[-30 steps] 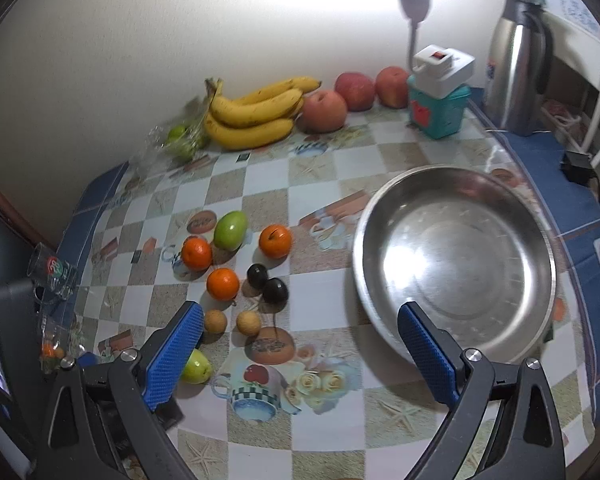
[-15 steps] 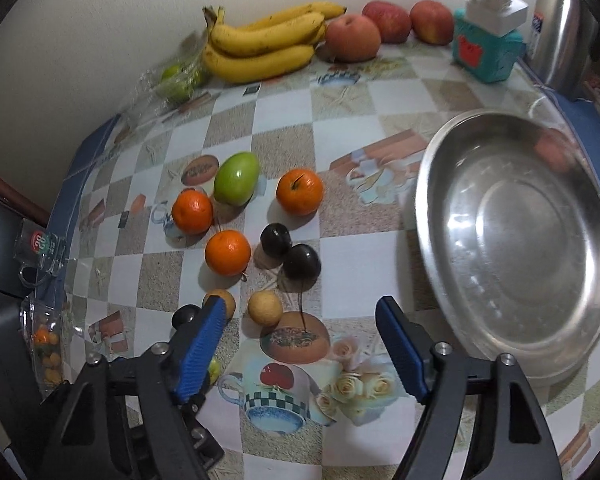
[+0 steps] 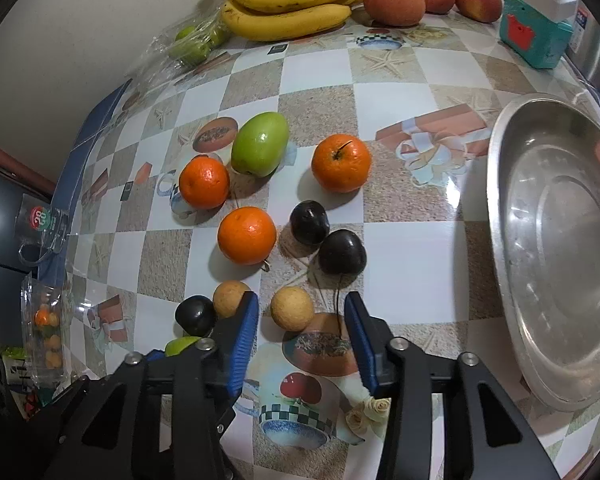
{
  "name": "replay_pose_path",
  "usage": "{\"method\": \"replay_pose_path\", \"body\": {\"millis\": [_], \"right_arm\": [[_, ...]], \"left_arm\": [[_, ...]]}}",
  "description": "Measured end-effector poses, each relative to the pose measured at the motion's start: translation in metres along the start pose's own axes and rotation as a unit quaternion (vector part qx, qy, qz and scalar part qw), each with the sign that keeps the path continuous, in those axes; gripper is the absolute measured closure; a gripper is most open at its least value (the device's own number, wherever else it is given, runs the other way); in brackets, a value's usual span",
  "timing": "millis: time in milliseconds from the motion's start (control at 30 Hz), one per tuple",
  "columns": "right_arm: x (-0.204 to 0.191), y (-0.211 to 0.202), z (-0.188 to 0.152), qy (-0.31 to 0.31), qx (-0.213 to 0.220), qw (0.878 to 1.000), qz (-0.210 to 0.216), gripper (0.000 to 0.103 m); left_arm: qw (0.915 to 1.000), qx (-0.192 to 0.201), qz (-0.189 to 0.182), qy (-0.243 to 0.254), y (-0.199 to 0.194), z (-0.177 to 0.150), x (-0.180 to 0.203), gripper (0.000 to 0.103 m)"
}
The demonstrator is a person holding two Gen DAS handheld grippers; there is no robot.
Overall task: Organize fruits
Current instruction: 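Grasp the large green mango with the left tool while the right tool grasps a small tan round fruit, then carry the mango and tan fruit over the steel basin and open both tools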
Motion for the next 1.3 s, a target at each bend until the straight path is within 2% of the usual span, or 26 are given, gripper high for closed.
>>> {"method": "replay_pose_path", "body": {"millis": [267, 567, 967, 1300], "right_arm": [[-0.005, 0.007, 0.001, -0.007, -0.007, 1.0, 0.008, 0.068], [-0.005, 0.013, -0.001, -0.006, -0.013, 1.0, 0.014, 0.077], [0.0, -0.005, -0.003, 0.008, 0.006, 0.999, 0.047, 0.077], [0.01, -0.036, 0.001, 0.027, 0.041, 0.997, 0.057, 0.077]], "left_arm": [[0.9999, -0.002, -0.009, -0.004, -0.005, -0.003, 0.001, 0.047], [0.9994, 0.02, -0.003, -0.027, -0.016, 0.0, -0.016, 0.047], [0.997, 0.049, 0.015, -0.057, -0.04, 0.007, -0.036, 0.047], [0.9958, 0.063, 0.037, -0.054, -0.053, 0.024, -0.03, 0.047]]}}
Point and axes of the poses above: each gripper's, at about its wrist camera, not at the fingertips, and y roughly the way its jaws point, x to its right, z to its top, the point moved 2 cm from there along y, roughly the way its jaws point, and after that the axes turned 1 degree about -y, right-handed, at the moved point
